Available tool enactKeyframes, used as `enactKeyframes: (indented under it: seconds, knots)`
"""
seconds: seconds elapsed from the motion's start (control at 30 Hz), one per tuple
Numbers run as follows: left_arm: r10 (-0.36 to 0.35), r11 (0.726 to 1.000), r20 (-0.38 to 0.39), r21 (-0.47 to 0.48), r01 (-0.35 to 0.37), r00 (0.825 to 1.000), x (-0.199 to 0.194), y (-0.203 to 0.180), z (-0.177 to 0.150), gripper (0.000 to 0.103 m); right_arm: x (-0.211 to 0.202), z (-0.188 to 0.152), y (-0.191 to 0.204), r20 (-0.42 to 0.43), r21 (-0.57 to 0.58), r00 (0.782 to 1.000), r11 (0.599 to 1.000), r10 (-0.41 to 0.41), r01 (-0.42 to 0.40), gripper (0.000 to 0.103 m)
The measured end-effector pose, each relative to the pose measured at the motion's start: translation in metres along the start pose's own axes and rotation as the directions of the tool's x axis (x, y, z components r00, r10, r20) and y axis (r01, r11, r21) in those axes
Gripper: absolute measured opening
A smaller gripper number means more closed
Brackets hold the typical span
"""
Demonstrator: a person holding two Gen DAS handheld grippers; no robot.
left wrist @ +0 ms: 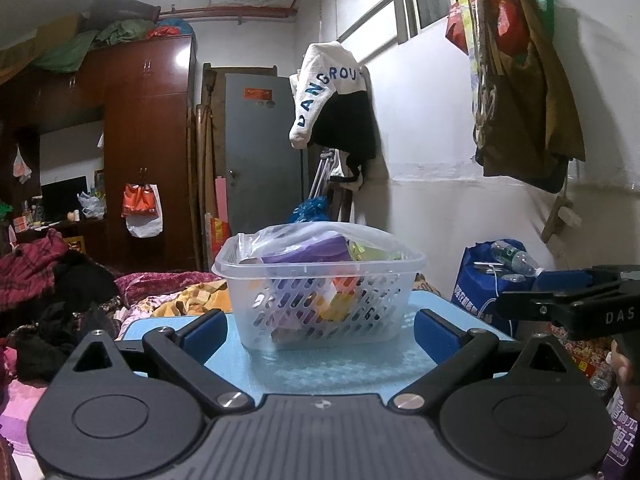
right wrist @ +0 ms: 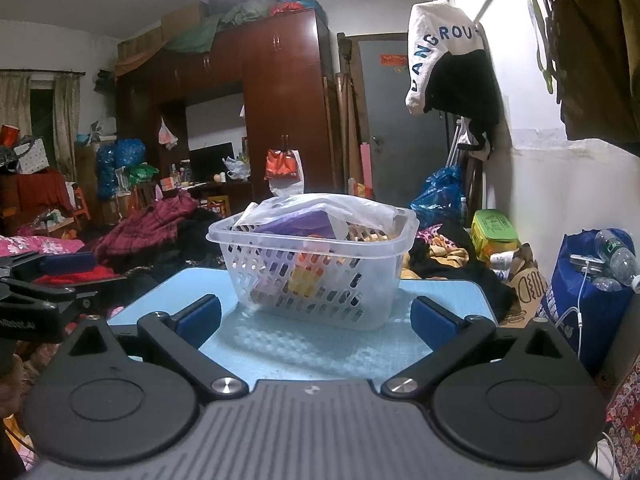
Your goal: Organize objects
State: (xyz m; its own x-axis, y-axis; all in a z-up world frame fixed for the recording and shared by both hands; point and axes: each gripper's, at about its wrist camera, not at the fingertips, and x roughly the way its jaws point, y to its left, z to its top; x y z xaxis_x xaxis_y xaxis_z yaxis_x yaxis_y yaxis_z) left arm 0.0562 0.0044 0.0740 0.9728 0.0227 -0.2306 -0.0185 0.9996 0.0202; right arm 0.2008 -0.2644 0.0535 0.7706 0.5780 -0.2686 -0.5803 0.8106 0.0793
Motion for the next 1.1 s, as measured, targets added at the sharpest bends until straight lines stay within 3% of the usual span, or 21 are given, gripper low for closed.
enactKeyframes:
  seconds: [1.1]
  knots:
    - [-0.003,1.0,-0.023,0.002,0.003,1.0,0.0059,-0.0042,-0.0014,0.101,-0.0053,0.0039,-0.0087,0.013,0.018,1.0,1.0,0.005,-0.005,0.103]
